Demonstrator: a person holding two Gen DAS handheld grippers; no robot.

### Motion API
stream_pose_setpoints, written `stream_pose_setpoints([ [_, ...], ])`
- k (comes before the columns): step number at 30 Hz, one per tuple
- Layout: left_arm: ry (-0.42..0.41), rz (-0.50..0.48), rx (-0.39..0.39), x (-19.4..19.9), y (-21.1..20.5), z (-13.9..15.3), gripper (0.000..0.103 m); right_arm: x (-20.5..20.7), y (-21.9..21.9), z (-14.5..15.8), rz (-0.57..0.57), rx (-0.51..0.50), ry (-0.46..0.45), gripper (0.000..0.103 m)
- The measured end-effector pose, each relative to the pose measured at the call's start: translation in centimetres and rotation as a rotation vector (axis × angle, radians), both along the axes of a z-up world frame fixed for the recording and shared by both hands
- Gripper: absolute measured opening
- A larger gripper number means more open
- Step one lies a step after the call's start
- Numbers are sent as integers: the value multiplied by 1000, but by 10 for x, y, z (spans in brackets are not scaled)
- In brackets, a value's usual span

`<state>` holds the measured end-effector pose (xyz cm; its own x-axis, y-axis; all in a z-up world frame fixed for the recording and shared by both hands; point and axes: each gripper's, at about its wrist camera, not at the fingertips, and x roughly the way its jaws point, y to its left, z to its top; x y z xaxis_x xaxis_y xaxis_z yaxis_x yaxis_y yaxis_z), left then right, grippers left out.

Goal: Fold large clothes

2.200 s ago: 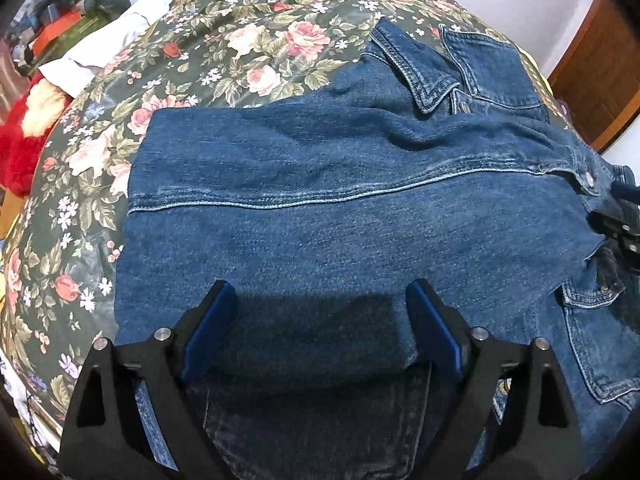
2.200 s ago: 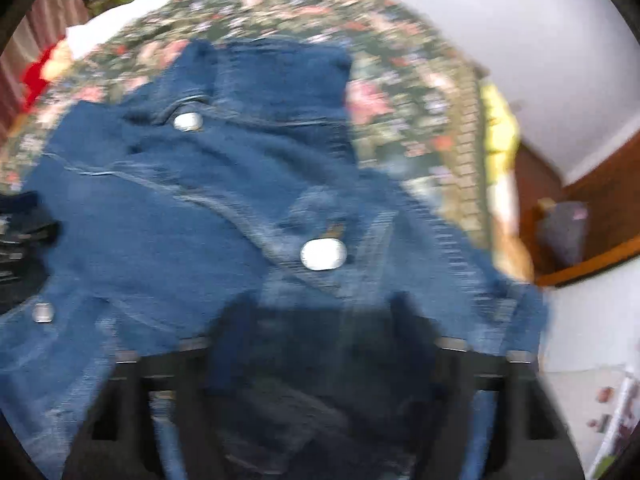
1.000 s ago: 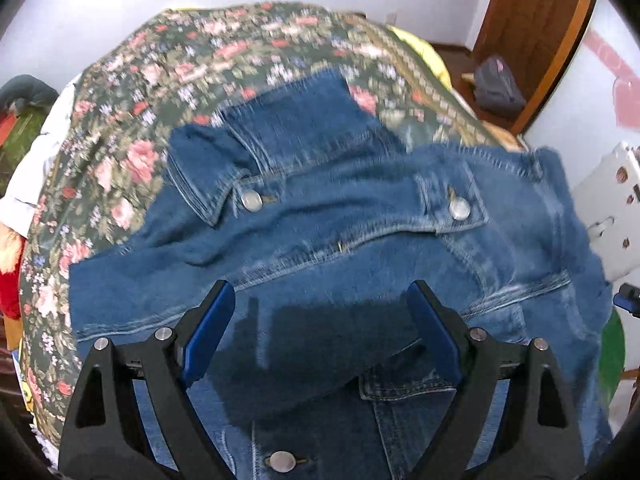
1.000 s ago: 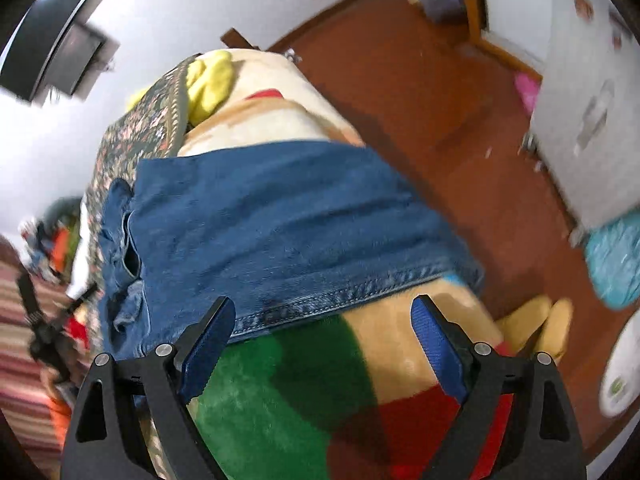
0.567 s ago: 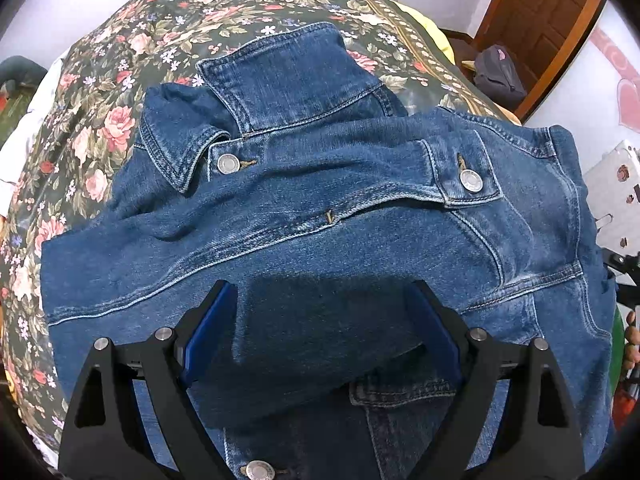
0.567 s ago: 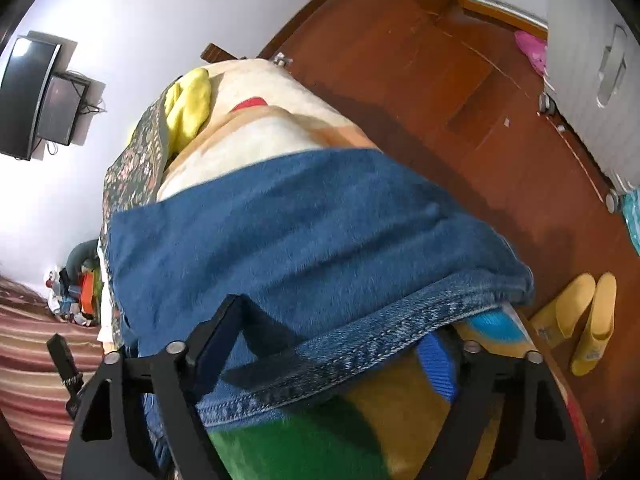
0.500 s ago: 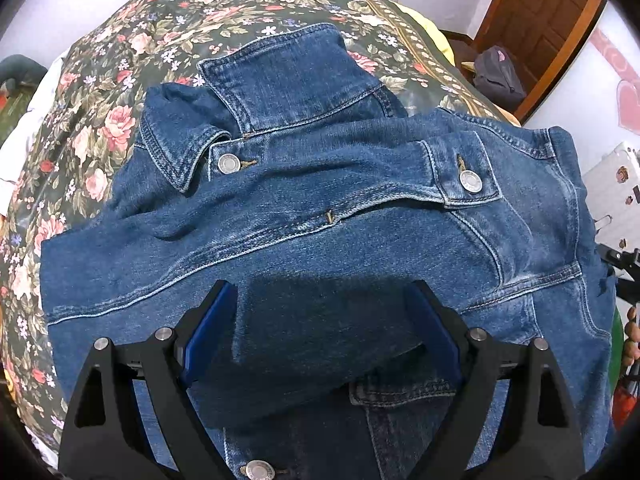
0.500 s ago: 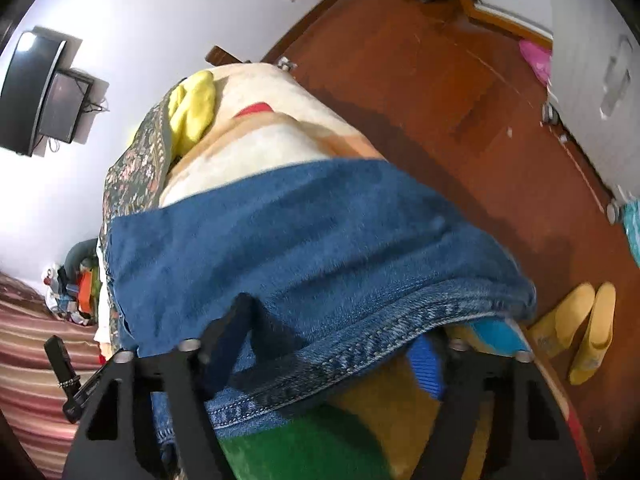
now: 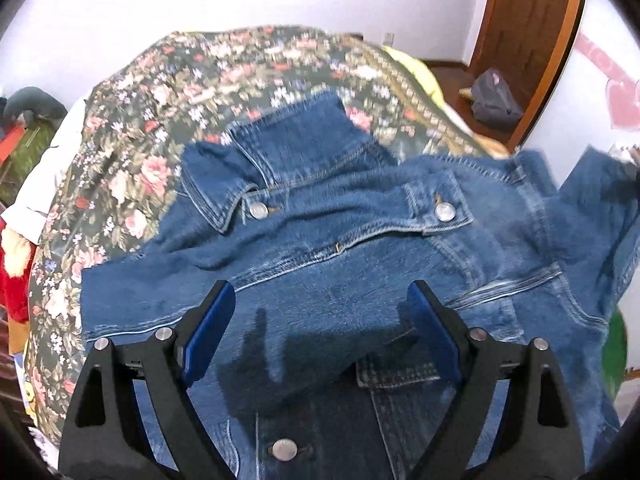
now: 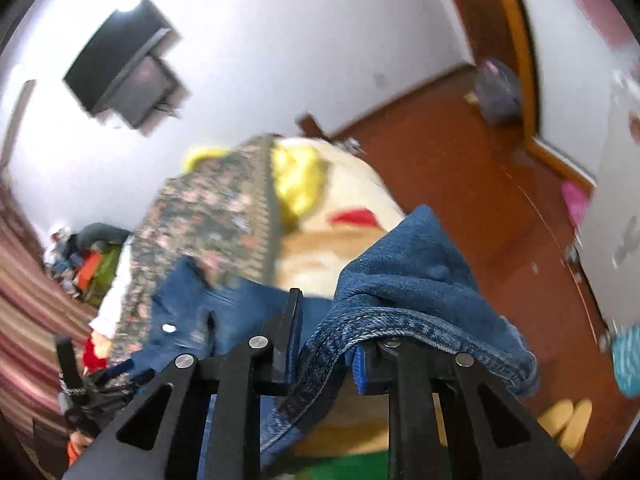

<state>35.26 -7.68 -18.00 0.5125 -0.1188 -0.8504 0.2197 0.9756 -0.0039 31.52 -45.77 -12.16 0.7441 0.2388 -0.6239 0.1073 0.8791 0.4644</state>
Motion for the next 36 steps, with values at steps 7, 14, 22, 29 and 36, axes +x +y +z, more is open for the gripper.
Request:
stream_pose_setpoints([
  [7,-78,32,-78,-21,34,40,88,22,102,75,188,-89,-178,15],
  [14,-201,69,-128,-56,82,81,88,60,222,76,414,-93,-155,15],
  [22,-227,115,-95,-87,128,79,88,72,321,-4,630,-148,76,15],
  [29,-122,169,-83,-87,155,40,88,72,338,-64,711,-229,332,16],
  [36,-86,202,-108,-89,162,31,88,61,340,-96,786,-291,512,16],
])
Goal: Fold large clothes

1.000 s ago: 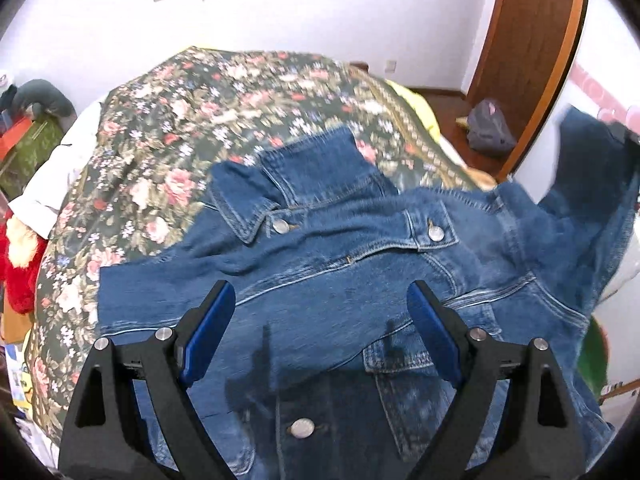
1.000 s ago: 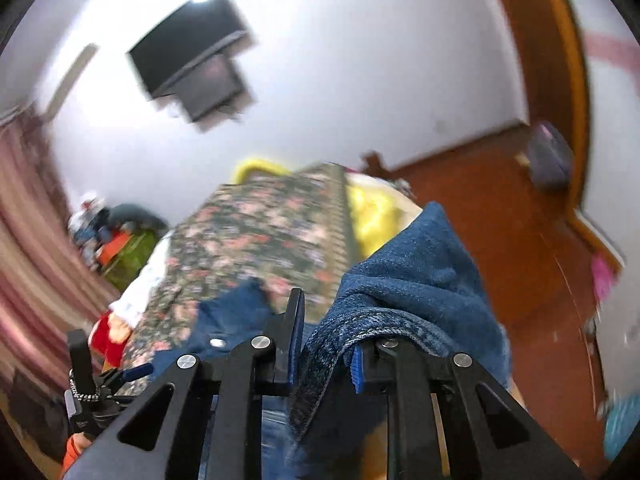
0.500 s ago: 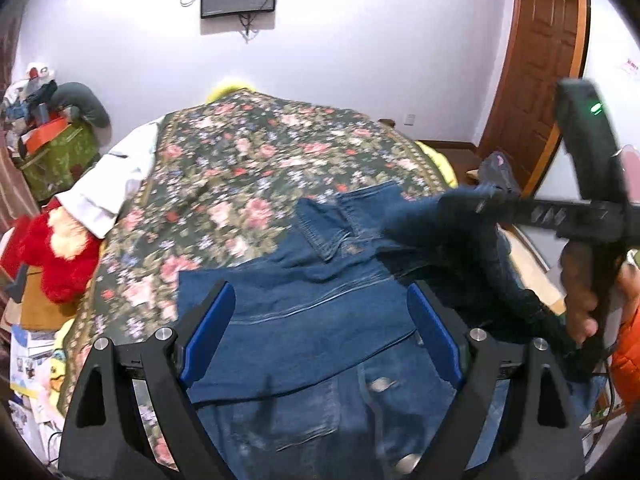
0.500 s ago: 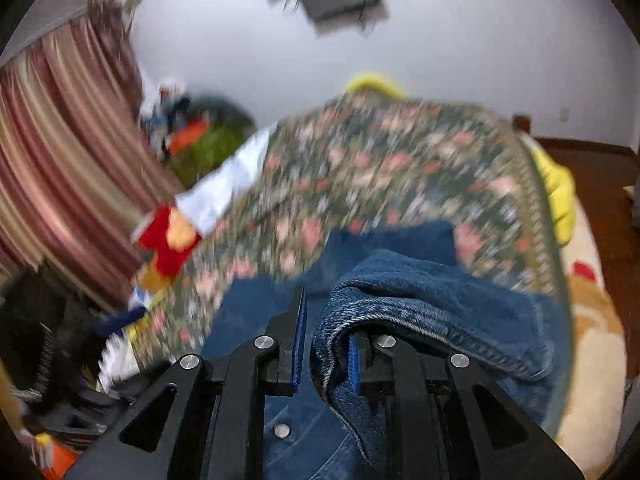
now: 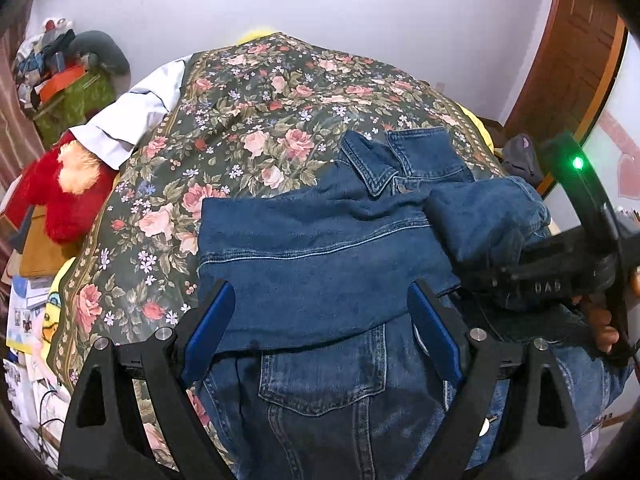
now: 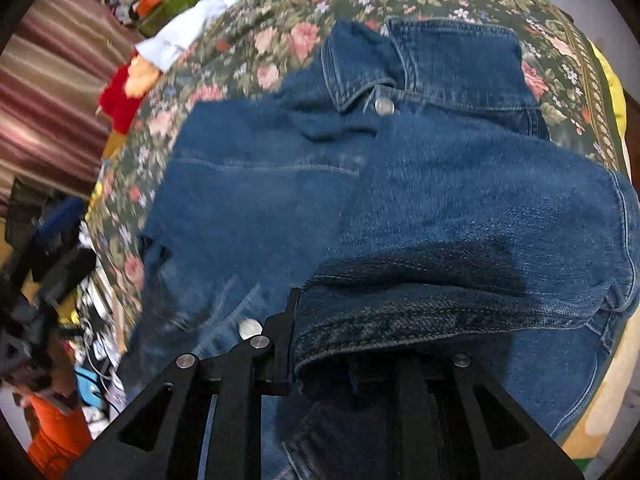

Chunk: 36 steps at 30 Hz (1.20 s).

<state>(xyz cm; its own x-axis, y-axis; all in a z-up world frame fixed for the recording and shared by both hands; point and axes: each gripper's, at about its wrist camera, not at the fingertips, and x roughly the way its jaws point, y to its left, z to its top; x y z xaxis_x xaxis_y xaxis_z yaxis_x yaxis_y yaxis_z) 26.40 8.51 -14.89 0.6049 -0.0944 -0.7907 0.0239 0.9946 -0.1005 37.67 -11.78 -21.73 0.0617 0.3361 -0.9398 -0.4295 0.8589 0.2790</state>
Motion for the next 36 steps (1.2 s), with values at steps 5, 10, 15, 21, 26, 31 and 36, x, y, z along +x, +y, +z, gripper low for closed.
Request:
stream_pose_setpoints([
  [5,-21,-8,8,0,-8,13,88,-14,-19,21,0,77,38,16],
  [10,-46,-51,24,6,-33,28,88,-34,-55,70,-17,141,-87,16],
  [15,-58,-135,34,23,-78,40,88,-46,-114,104,-116,64,-293,16],
  [21,-32,-273,33,58,-149,39,88,-53,-170,100,-199,-36,-386,16],
  [26,68,-385,28,92,-205,12,88,-47,-202,71,-259,-59,-334,16],
  [31,177,-450,75,116,-244,-29,88,-44,-213,43,-261,-74,-293,16],
  [36,182,-427,124,121,-253,-52,72,-43,-211,27,-252,-56,-267,16],
])
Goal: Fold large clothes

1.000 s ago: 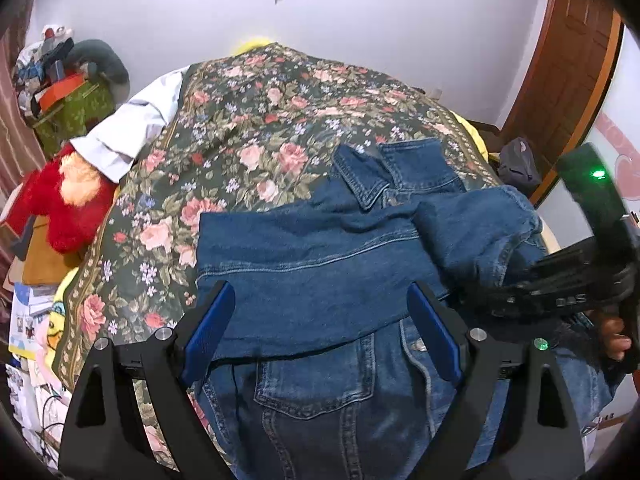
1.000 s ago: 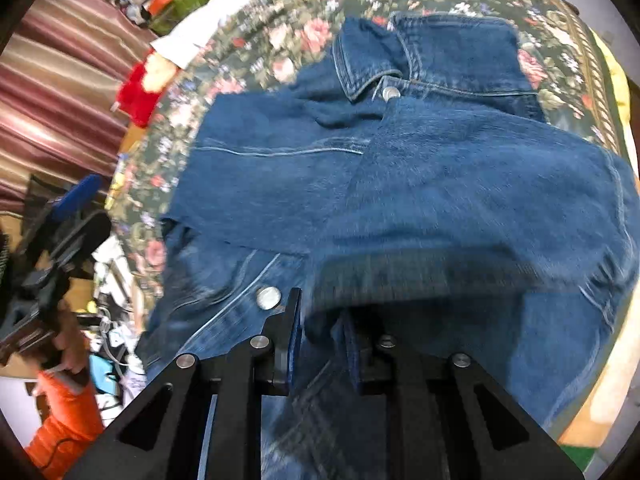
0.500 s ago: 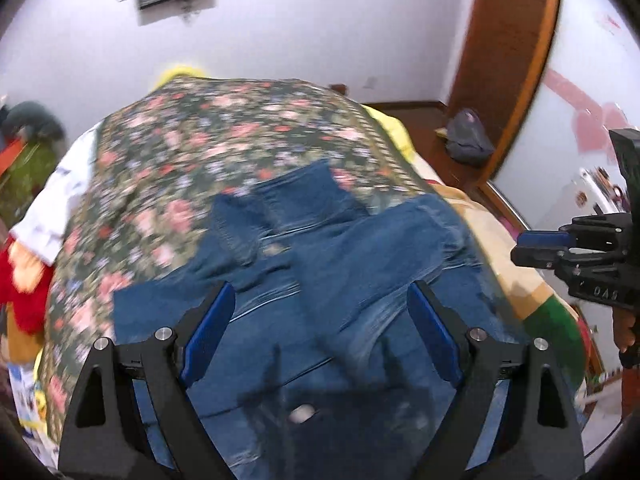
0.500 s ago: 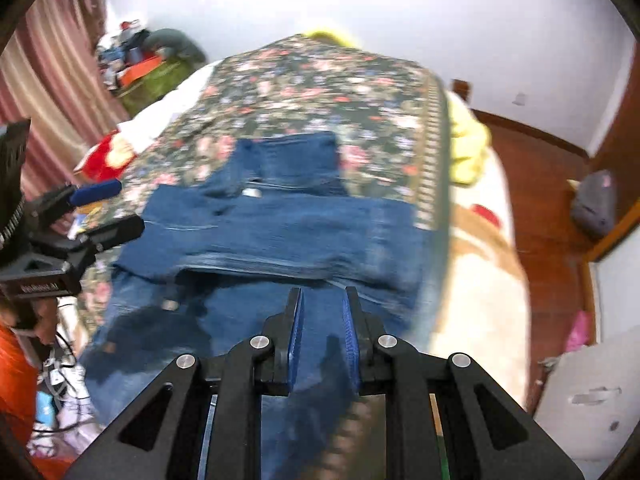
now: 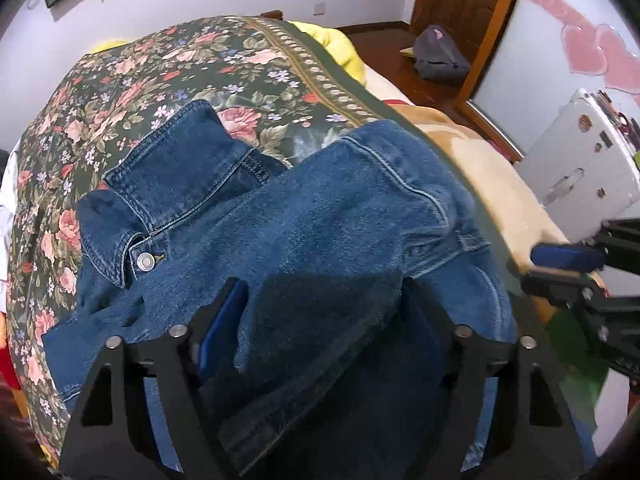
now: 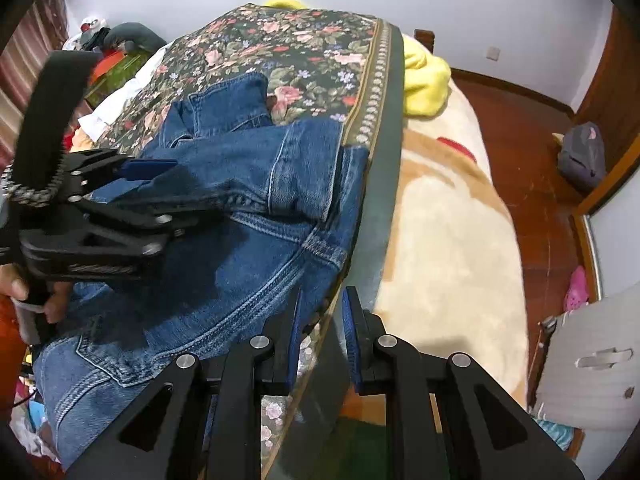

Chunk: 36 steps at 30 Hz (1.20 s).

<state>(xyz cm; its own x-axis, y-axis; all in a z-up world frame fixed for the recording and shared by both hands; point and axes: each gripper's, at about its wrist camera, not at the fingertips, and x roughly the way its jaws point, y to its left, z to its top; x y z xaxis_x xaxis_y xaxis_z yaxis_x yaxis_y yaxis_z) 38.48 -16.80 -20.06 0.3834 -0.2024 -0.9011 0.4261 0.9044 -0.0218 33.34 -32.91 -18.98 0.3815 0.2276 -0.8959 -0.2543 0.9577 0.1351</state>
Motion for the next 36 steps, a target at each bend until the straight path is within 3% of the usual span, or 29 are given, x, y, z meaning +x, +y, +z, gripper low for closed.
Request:
stream_pose_setpoints([
  [3,-42,8,-8,-3,3,3,53,3,3,-6,4,3,15,16],
  [7,-88,20,-9,-4,8,15,20,7,6,-9,-6,3,28,16],
  [14,-196,130,-87,-6,61,62,14,10,10,8,-18,9,-2,16],
  [19,-303,228,-129,-24,121,96,13,16,22,15,-19,-1,-18,16],
  [23,-302,315,-130,-38,171,88,13,21,41,11,-5,-29,-9,16],
  [28,-165,406,-154,-52,227,37,14,25,66,-12,23,-114,21,16],
  [31,-11,451,-223,-61,252,-9,20,24,74,-21,19,-178,-10,16],
  [33,86,478,-266,-68,264,-35,28,22,77,-24,13,-202,-23,16],
  [35,103,515,-239,-75,272,-46,58,23,79,-27,9,-224,-29,16],
  [36,89,523,-232,-79,274,-45,62,23,81,-28,9,-236,-33,16],
])
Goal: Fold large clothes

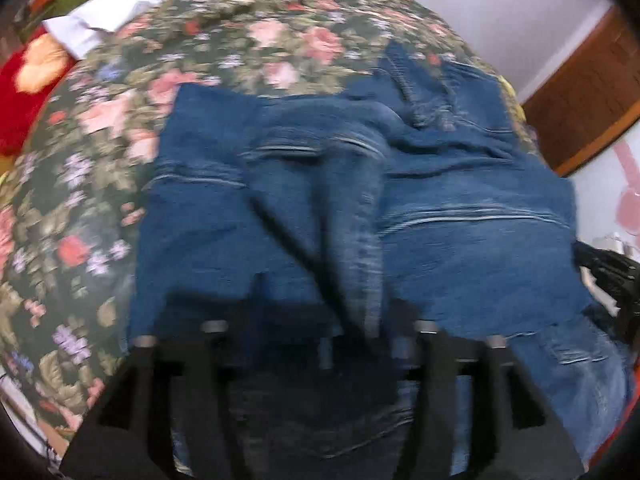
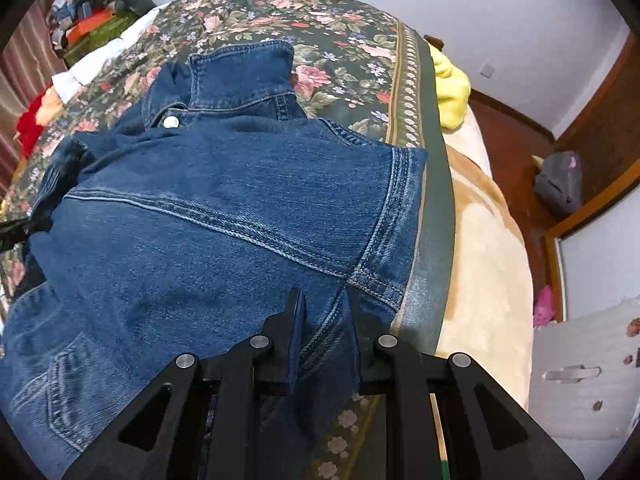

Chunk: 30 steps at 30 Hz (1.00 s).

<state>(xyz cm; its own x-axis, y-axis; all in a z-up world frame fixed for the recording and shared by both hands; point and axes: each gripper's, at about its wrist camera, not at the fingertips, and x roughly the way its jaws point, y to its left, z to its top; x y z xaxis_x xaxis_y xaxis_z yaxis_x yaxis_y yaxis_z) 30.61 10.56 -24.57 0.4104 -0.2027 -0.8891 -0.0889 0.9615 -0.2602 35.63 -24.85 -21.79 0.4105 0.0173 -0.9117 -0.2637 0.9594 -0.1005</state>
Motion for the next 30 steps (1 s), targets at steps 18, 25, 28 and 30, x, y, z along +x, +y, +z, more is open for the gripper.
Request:
stream_pose_setpoints([
  [18,-22,-11,-59,35,-5,18,75,-2,-8,-7,-59,-10,-28,34],
  [25,17,85,110,67,-10,-6,60,-8,-15,-9,-48,34,-50,34],
  [28,-45,66,183,56,-13,5,43,-8,-17,-9,-46,48,-44,34],
  [30,-105,42,180,44,-7,18,39,-6,-17,-9,-47,52,-38,35],
])
